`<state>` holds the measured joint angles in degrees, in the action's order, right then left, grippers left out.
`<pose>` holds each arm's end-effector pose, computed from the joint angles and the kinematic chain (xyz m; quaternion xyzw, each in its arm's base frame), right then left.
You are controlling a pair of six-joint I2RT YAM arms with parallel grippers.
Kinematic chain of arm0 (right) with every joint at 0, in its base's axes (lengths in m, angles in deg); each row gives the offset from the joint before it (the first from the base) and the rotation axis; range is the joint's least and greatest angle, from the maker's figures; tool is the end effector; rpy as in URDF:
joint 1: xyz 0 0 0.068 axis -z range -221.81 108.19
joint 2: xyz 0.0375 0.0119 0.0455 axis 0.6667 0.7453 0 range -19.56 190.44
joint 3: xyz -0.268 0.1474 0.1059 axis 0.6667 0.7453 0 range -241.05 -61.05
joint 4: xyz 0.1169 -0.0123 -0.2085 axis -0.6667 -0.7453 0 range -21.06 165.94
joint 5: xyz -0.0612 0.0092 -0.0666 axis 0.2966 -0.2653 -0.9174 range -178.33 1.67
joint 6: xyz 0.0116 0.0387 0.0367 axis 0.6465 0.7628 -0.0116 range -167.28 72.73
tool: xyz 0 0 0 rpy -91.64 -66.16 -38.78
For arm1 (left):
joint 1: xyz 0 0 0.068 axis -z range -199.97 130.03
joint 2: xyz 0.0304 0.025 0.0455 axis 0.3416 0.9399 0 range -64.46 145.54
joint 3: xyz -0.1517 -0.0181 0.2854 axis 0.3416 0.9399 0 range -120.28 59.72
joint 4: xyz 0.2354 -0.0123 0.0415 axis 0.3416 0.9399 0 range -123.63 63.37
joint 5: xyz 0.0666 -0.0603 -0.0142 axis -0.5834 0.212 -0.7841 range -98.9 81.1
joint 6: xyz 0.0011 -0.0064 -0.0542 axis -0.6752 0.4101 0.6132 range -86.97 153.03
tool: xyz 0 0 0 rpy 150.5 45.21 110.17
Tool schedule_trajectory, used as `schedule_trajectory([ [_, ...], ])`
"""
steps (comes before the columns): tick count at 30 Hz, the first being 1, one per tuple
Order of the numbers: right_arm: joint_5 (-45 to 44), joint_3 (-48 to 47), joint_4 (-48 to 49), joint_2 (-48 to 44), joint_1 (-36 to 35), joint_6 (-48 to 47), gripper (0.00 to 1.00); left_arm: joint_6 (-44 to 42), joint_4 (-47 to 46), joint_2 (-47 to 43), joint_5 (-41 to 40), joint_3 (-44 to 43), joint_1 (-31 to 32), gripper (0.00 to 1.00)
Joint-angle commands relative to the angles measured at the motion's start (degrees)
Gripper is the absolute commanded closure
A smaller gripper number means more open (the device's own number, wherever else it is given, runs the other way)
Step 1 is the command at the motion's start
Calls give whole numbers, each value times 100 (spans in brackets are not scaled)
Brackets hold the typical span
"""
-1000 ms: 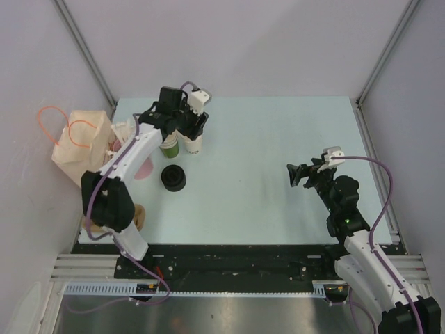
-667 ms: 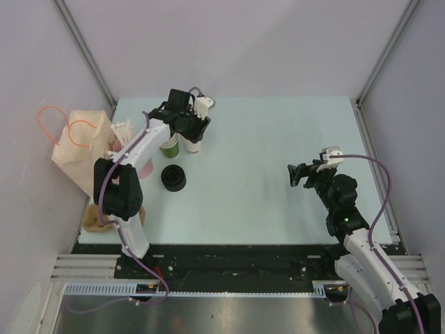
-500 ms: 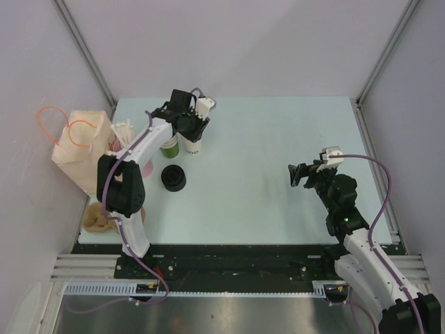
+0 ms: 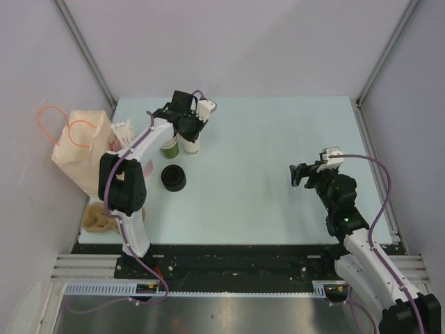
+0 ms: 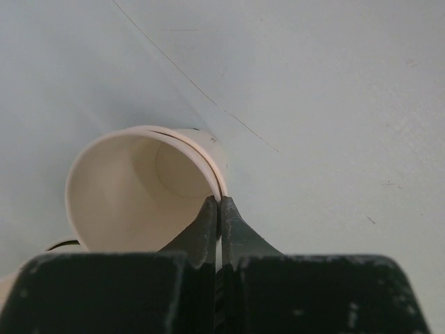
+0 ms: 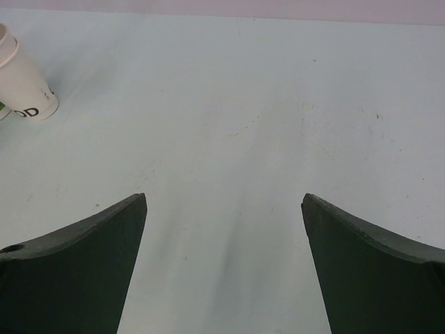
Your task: Pack the takeout coffee
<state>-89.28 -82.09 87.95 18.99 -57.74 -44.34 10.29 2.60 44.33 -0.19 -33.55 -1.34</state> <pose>0.1077 0.0299 0.2907 -0.0782 0.7361 0.1041 0.6643 0.3956 -0.1392 0.3250 0.3561 0.8725 -0.0600 0.3291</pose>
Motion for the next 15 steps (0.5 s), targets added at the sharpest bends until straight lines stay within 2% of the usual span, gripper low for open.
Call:
schedule_trajectory([
  [1, -63, -234, 73, -93, -34, -39, 0, -195, 16, -428, 96, -130, 44, 100],
  [5, -2, -243, 178, -31, -60, 162, 0, -266, 7, -630, 78, -156, 44, 100],
  [9, -98, -611, 477, 696, -244, 1417, 5, -353, 16, -728, 131, -147, 61, 100],
  [10, -133, -891, 565, 1299, -349, 2046, 6, -362, 25, -728, 122, -138, 79, 100],
  [12, -107, -1199, 976, 1969, -813, 2438, 7, -363, 33, -675, 122, -138, 97, 100],
  [13, -90, -1645, 1083, 2764, -964, 2779, 7, -363, 33, -675, 122, -121, 123, 100],
  [15, 216, -2121, 1459, 3550, -1219, 3263, 10, -415, 33, -666, 105, -59, 149, 100],
])
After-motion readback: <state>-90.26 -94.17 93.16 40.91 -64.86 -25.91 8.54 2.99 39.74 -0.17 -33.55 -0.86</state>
